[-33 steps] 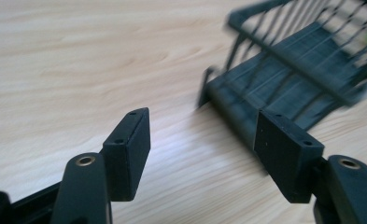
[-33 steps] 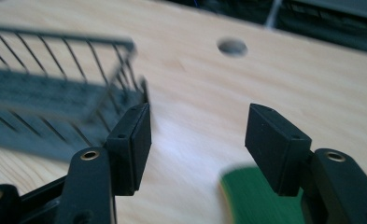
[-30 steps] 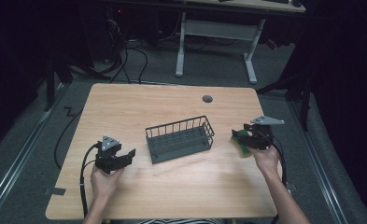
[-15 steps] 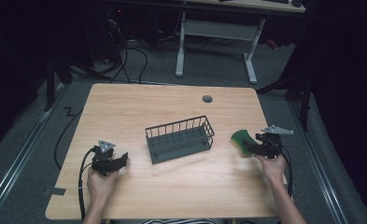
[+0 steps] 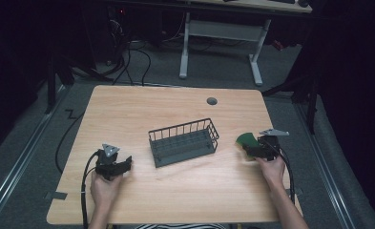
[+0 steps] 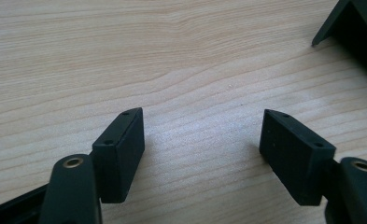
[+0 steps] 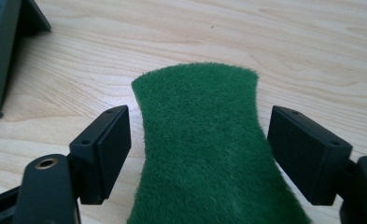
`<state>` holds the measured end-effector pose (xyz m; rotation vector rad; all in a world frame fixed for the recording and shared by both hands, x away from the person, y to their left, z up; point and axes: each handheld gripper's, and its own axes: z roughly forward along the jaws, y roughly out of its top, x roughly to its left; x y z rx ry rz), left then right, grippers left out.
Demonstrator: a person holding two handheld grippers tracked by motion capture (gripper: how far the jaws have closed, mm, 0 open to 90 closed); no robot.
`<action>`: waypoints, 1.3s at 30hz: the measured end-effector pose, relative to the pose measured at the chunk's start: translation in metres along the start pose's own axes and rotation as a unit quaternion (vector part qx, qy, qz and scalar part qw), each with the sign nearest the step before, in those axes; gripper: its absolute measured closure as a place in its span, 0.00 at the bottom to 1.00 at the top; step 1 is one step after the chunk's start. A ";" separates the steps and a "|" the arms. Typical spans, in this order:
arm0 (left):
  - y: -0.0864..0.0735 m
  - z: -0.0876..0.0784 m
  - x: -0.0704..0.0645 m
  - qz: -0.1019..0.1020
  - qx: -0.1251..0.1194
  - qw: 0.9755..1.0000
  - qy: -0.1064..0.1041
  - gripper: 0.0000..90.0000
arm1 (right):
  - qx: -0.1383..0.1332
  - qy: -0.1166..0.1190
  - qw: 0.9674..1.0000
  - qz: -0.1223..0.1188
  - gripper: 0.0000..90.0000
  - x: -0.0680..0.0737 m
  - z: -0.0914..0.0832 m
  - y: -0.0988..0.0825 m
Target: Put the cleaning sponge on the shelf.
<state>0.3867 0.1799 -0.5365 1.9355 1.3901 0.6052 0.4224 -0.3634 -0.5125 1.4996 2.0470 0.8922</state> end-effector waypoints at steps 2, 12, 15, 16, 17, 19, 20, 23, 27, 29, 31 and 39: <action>0.000 0.000 0.000 0.000 0.000 1.000 0.000 0.34 | 0.009 -0.003 1.000 -0.006 0.24 0.001 0.003 0.001; 0.000 0.000 0.000 0.002 0.001 1.000 -0.001 0.34 | 0.049 -0.008 0.998 -0.031 0.32 -0.001 0.005 0.005; 0.000 0.000 0.000 0.002 0.001 1.000 -0.001 0.34 | 0.072 -0.007 0.997 -0.038 0.33 -0.001 0.005 0.010; 0.000 0.000 0.000 0.002 0.001 1.000 -0.001 0.34 | 0.078 -0.006 0.996 -0.039 0.33 -0.001 0.005 0.011; 0.000 0.000 0.000 0.002 0.001 1.000 -0.001 0.34 | 0.085 -0.006 0.996 -0.039 0.33 -0.001 0.005 0.013; 0.000 0.000 0.000 0.002 0.001 1.000 -0.001 0.34 | 0.098 -0.006 0.994 -0.041 0.33 -0.001 0.006 0.016; 0.000 0.000 0.000 0.002 0.001 1.000 -0.001 0.34 | 0.105 -0.007 0.993 -0.045 0.33 -0.001 0.007 0.017; 0.000 0.000 0.000 0.002 0.001 1.000 -0.001 0.34 | 0.109 -0.003 0.993 -0.041 0.33 -0.002 0.007 0.018; 0.000 0.000 0.000 0.002 0.001 1.000 -0.001 0.34 | 0.116 -0.004 0.993 -0.038 0.34 -0.001 0.008 0.020; 0.000 0.000 0.000 0.002 0.001 1.000 -0.001 0.34 | 0.129 -0.005 0.991 -0.042 0.34 -0.001 0.009 0.023; 0.000 0.000 0.000 0.002 0.001 1.000 -0.001 0.34 | 0.143 -0.007 0.989 -0.045 0.34 0.000 0.009 0.026; 0.000 0.000 0.000 0.002 0.001 1.000 -0.001 0.34 | 0.144 -0.007 0.988 -0.050 0.35 0.001 0.009 0.027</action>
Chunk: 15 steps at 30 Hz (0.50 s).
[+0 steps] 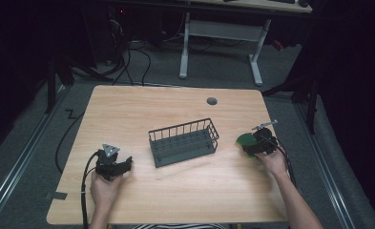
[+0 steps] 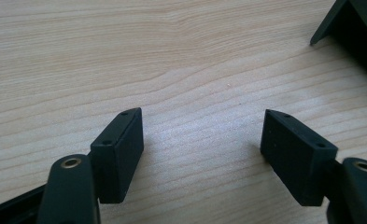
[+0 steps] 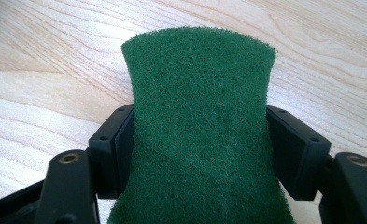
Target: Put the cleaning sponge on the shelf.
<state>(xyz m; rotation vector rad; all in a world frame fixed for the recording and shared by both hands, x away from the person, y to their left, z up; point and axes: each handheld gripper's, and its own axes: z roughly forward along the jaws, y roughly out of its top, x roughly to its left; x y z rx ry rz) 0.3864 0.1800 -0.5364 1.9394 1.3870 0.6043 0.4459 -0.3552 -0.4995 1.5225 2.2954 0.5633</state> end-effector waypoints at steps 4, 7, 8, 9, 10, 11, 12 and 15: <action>0.000 0.000 0.000 0.000 0.000 1.000 0.000 0.34 | -0.007 0.006 1.000 0.002 0.35 0.000 -0.002 0.001; 0.000 0.000 0.000 0.000 0.000 1.000 0.000 0.34 | -0.013 0.012 1.000 0.004 0.35 -0.001 -0.006 0.001; 0.000 0.000 0.000 0.000 0.000 1.000 0.000 0.34 | -0.012 0.012 1.000 0.003 0.35 -0.001 -0.007 0.000; 0.000 0.000 0.000 0.000 0.000 1.000 0.000 0.34 | -0.013 0.013 1.000 0.003 0.35 -0.001 -0.008 0.000; 0.000 0.000 0.000 0.000 0.000 1.000 0.000 0.34 | -0.015 0.016 1.000 0.004 0.35 -0.001 -0.009 0.000; 0.000 0.000 0.000 0.000 0.000 1.000 0.000 0.34 | -0.018 0.018 1.000 0.007 0.35 -0.001 -0.011 0.000; 0.000 0.000 0.000 0.000 0.000 1.000 0.000 0.34 | -0.021 0.019 1.000 0.009 0.35 -0.001 -0.012 0.000; 0.000 0.000 0.000 0.000 0.000 1.000 0.000 0.34 | -0.025 0.025 0.999 0.007 0.35 -0.001 -0.015 0.000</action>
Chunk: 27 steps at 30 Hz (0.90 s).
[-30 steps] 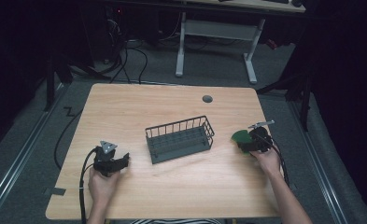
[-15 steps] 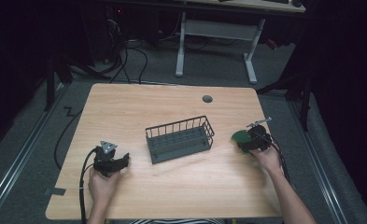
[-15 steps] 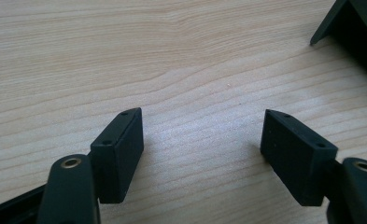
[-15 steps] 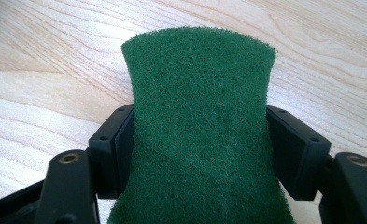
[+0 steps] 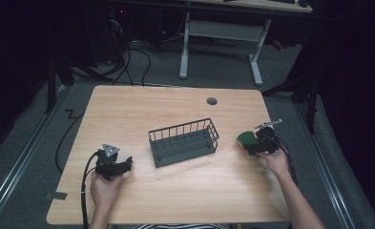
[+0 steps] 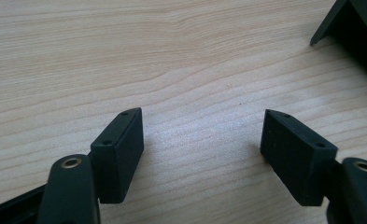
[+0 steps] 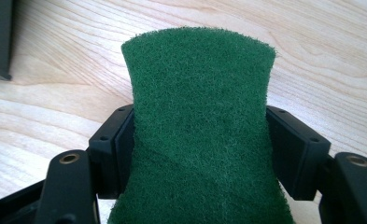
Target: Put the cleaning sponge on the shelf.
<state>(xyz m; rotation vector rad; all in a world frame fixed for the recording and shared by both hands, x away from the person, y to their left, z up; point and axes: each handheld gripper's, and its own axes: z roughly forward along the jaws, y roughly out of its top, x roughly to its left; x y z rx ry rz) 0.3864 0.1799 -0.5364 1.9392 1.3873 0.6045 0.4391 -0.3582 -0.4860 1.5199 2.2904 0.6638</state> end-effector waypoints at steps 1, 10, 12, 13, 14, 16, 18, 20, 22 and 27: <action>0.000 0.000 0.000 0.000 0.000 1.000 0.000 0.34 | 0.000 0.002 1.000 0.001 0.35 0.001 -0.001 0.000; 0.000 0.000 0.000 0.000 0.000 1.000 0.000 0.34 | -0.019 0.014 1.000 -0.001 0.35 0.003 -0.016 0.004; 0.000 0.000 0.000 0.000 0.000 1.000 0.000 0.34 | -0.023 0.016 1.000 -0.005 0.35 0.005 -0.020 0.006; 0.000 0.000 0.000 0.000 0.000 1.000 0.000 0.34 | -0.024 0.016 1.000 -0.008 0.35 0.007 -0.021 0.007; 0.000 0.000 0.000 0.000 0.000 1.000 0.000 0.34 | -0.027 0.016 0.999 -0.010 0.35 0.008 -0.023 0.008; 0.000 0.000 0.000 0.000 0.000 1.000 0.000 0.34 | -0.030 0.018 0.999 -0.015 0.35 0.010 -0.026 0.010; 0.000 0.000 0.000 0.000 0.000 1.000 0.000 0.34 | -0.037 0.025 0.999 -0.014 0.35 0.013 -0.030 0.012; 0.000 0.000 0.000 0.000 0.000 1.000 0.000 0.34 | -0.040 0.030 0.999 -0.017 0.35 0.015 -0.032 0.014; 0.000 0.000 0.000 0.000 0.000 1.000 0.000 0.34 | -0.043 0.029 0.998 -0.023 0.35 0.019 -0.036 0.017; 0.000 0.000 0.000 0.001 0.000 1.000 0.000 0.34 | -0.055 0.039 0.997 -0.032 0.35 0.027 -0.045 0.026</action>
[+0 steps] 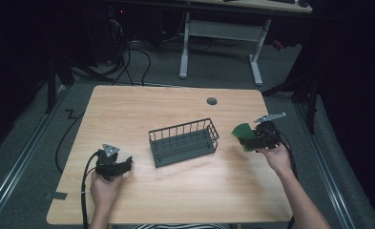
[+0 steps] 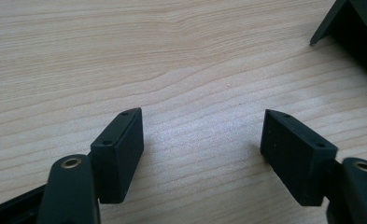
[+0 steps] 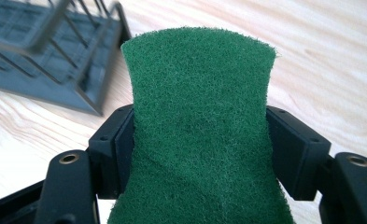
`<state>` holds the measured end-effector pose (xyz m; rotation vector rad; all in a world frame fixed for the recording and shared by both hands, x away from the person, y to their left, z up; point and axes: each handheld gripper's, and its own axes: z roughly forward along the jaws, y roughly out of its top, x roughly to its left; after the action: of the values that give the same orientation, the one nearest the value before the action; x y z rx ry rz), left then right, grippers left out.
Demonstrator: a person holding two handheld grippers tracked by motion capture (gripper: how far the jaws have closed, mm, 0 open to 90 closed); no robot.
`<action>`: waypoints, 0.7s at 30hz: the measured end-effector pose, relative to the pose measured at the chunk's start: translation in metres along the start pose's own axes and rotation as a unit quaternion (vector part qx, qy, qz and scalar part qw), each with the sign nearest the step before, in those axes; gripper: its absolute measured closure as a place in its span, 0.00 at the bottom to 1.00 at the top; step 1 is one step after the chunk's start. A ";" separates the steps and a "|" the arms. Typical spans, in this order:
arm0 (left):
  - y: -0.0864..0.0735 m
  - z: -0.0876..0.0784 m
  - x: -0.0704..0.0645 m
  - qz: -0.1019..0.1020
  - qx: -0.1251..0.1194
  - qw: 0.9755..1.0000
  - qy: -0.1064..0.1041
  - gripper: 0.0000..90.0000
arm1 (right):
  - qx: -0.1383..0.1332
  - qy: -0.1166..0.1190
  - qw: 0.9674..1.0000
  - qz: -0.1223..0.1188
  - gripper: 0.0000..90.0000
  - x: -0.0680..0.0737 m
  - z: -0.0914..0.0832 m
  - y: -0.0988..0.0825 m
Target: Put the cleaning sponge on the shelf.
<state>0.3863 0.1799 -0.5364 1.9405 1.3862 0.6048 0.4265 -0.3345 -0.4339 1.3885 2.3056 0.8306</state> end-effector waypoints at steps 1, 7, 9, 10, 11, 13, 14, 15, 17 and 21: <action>0.000 0.000 0.000 0.000 0.000 1.000 0.000 0.34 | 0.001 0.002 1.000 -0.003 0.35 0.002 -0.001 0.002; 0.000 0.000 0.000 0.000 0.000 1.000 0.000 0.34 | -0.008 0.010 1.000 -0.013 0.35 0.012 -0.009 0.013; 0.000 0.000 0.000 0.001 0.000 1.000 0.000 0.34 | -0.010 0.011 1.000 -0.019 0.35 0.016 -0.012 0.018; 0.000 0.000 0.000 0.001 0.000 1.000 0.000 0.34 | -0.011 0.012 1.000 -0.020 0.35 0.018 -0.014 0.020; 0.000 0.000 0.000 0.001 0.000 1.000 0.000 0.34 | -0.012 0.014 1.000 -0.023 0.35 0.019 -0.015 0.022; 0.000 0.000 0.000 0.000 0.000 1.000 0.000 0.34 | -0.017 0.020 0.999 -0.028 0.35 0.023 -0.018 0.027; 0.000 0.000 0.000 0.001 0.000 1.000 0.000 0.34 | -0.017 0.021 0.999 -0.030 0.35 0.025 -0.019 0.029; 0.000 0.000 0.000 0.001 0.000 1.000 0.000 0.34 | -0.018 0.023 0.999 -0.033 0.35 0.027 -0.020 0.031; 0.000 0.000 0.000 0.000 0.000 1.000 0.000 0.34 | -0.019 0.026 0.999 -0.038 0.35 0.032 -0.021 0.036; 0.000 0.000 0.000 0.001 0.000 1.000 -0.001 0.34 | -0.023 0.036 0.998 -0.044 0.35 0.040 -0.021 0.045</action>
<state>0.3862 0.1797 -0.5365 1.9421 1.3826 0.6038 0.4273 -0.2893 -0.3882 1.2476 2.3662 0.9137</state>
